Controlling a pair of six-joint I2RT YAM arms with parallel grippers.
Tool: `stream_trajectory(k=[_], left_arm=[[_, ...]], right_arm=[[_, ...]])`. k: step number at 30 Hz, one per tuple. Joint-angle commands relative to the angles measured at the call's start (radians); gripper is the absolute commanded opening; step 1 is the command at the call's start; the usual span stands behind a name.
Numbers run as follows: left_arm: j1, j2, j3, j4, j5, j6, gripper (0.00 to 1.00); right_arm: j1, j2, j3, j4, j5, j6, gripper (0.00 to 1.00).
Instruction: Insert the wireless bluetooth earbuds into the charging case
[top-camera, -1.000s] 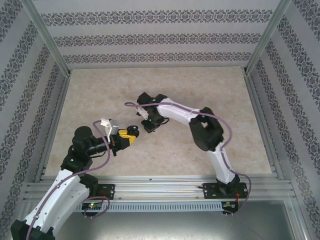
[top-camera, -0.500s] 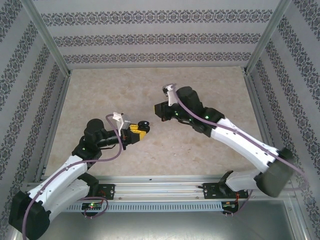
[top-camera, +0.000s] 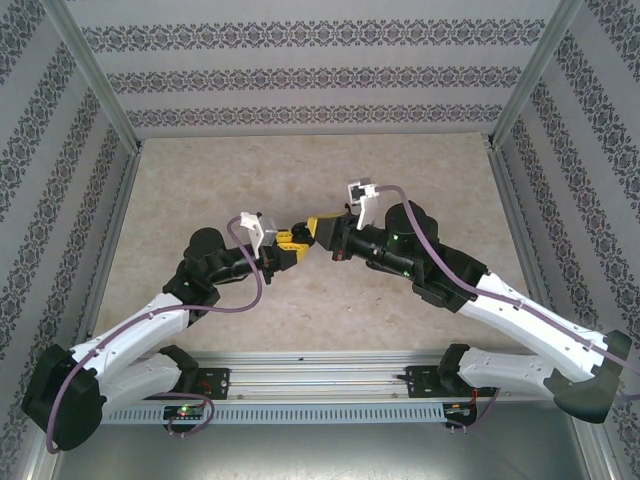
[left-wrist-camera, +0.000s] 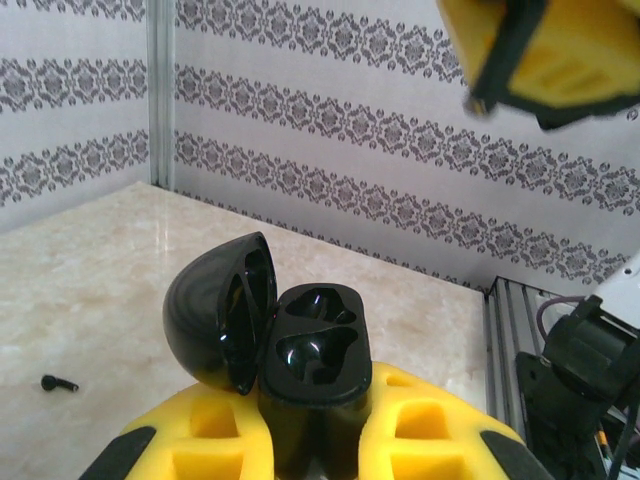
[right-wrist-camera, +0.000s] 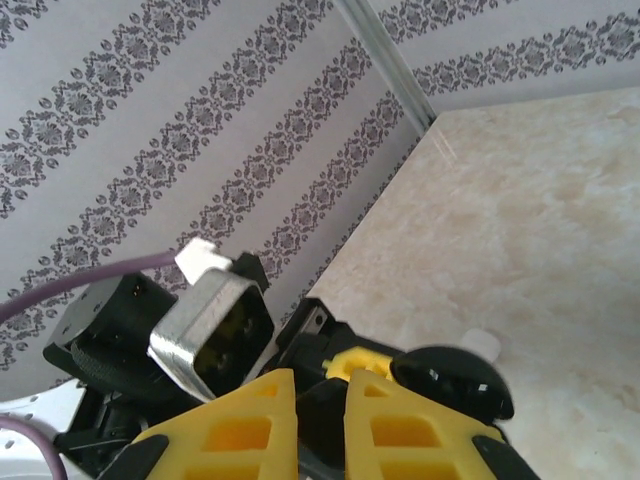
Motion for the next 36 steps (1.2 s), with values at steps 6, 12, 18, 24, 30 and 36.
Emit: stream_trajectory(k=[6,12,18,24,30,36], left_arm=[[-0.021,-0.018,0.031,0.059,-0.002,0.012,0.0],[-0.022,-0.018,0.034,0.054,0.02,0.01,0.0],[-0.022,-0.014,0.033,0.073,0.038,0.007,0.0],[-0.022,-0.013,0.028,0.082,0.047,0.004,0.0],[-0.022,-0.014,0.025,0.088,0.051,0.003,0.0],[-0.022,-0.018,0.026,0.085,0.051,0.004,0.0]], right_arm=[[0.048,0.051,-0.001,0.023,0.06,0.018,0.13],[0.051,0.085,0.049,-0.046,0.068,-0.011,0.12],[0.05,0.093,0.059,-0.07,0.081,-0.024,0.12],[0.05,0.096,0.072,-0.077,0.079,-0.03,0.12],[0.05,0.119,0.089,-0.096,0.065,-0.036,0.12],[0.05,0.125,0.09,-0.107,0.071,-0.038,0.12]])
